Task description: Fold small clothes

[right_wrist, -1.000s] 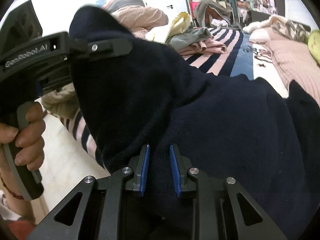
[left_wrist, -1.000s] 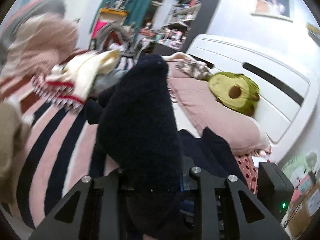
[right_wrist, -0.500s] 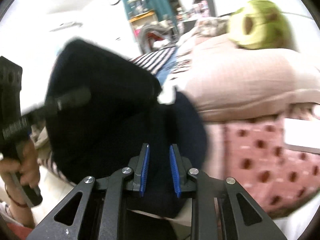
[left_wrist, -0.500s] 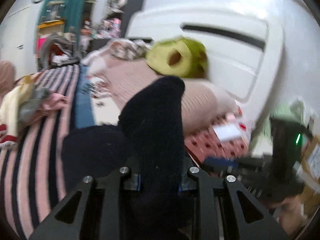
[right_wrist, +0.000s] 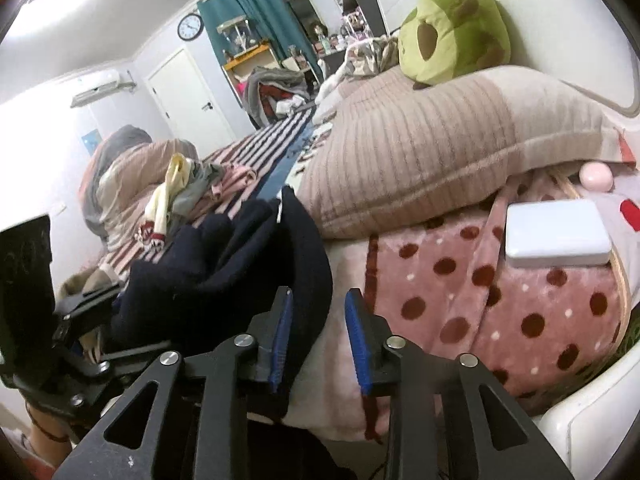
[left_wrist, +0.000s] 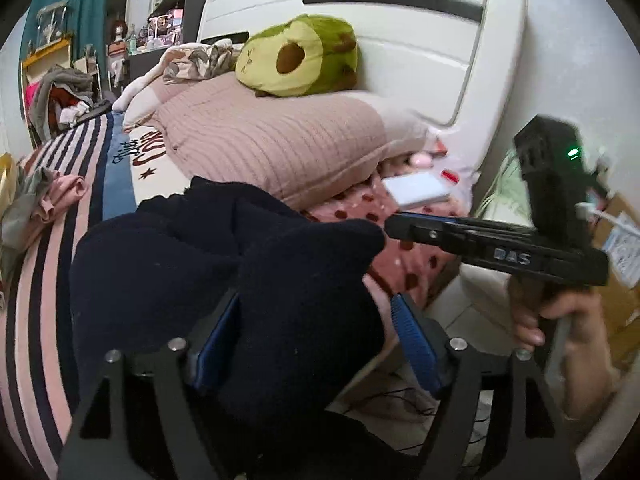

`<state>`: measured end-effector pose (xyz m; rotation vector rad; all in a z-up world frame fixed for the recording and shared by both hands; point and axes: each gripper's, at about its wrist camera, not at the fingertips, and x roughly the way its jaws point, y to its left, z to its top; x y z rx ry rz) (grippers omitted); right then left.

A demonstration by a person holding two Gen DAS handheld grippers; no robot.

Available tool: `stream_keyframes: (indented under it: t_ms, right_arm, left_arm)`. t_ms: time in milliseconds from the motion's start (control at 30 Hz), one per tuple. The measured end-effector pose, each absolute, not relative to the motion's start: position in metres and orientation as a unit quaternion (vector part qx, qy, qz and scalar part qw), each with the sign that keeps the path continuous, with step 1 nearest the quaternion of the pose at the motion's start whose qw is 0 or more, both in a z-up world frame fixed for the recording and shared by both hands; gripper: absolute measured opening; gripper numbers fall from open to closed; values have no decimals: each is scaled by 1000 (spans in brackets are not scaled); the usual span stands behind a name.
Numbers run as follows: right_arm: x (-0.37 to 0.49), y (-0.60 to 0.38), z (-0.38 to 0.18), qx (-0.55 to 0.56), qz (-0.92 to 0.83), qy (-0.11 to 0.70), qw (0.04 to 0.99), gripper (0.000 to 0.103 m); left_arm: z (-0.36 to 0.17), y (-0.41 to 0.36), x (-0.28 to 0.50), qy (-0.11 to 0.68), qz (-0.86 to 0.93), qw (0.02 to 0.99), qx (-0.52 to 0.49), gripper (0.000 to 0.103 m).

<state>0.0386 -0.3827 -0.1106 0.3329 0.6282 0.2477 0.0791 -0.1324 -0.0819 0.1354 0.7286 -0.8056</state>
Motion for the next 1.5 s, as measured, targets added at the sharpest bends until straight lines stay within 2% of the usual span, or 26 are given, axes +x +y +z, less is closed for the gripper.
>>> stream_keyframes:
  t_ms: [100, 167, 367, 500, 700, 733, 800, 867, 900, 933, 1100, 1233, 1367, 1500]
  right_arm:
    - [40, -384, -99, 159, 127, 294, 934, 26]
    - [43, -381, -89, 163, 144, 284, 934, 40]
    - [53, -350, -60, 172, 229, 259, 922, 66]
    - [73, -307, -40, 119, 281, 269, 914, 68]
    - [122, -249, -54, 11, 299, 387, 872, 70]
    - [127, -242, -63, -8, 303, 412, 859, 70]
    - [129, -241, -77, -16, 308, 442, 843, 60]
    - [126, -248, -89, 4, 322, 462, 826, 26]
    - [123, -253, -91, 10, 322, 464, 825, 22]
    - [118, -257, -91, 5, 313, 456, 833, 13]
    - [85, -291, -63, -13, 243, 387, 889, 10]
    - [60, -320, -52, -23, 199, 368, 908, 10]
    - [54, -331, -80, -4, 187, 401, 897, 11]
    - [65, -318, -132, 31, 207, 441, 873, 14]
  left_arm:
    - [-67, -112, 77, 341, -398, 851, 24, 77]
    - [-56, -96, 73, 331, -395, 857, 9, 77]
    - [-38, -35, 65, 298, -327, 897, -13, 78]
    - [-43, -5, 69, 300, -294, 907, -31, 78]
    - [-59, 20, 71, 305, -282, 908, -50, 78]
    - [-61, 23, 71, 306, -281, 908, -51, 78]
    - [-67, 29, 73, 309, -278, 908, -58, 78]
    - [-71, 32, 77, 315, -276, 905, -69, 78]
    - [-72, 34, 79, 318, -276, 904, -73, 78]
    - [-73, 35, 81, 320, -276, 903, -76, 78]
    - [-66, 28, 78, 309, -286, 904, -72, 78]
    - [-65, 18, 81, 310, -296, 900, -73, 78]
    - [-73, 2, 90, 328, -309, 889, -78, 78]
    - [-83, -7, 102, 363, -306, 876, -89, 78]
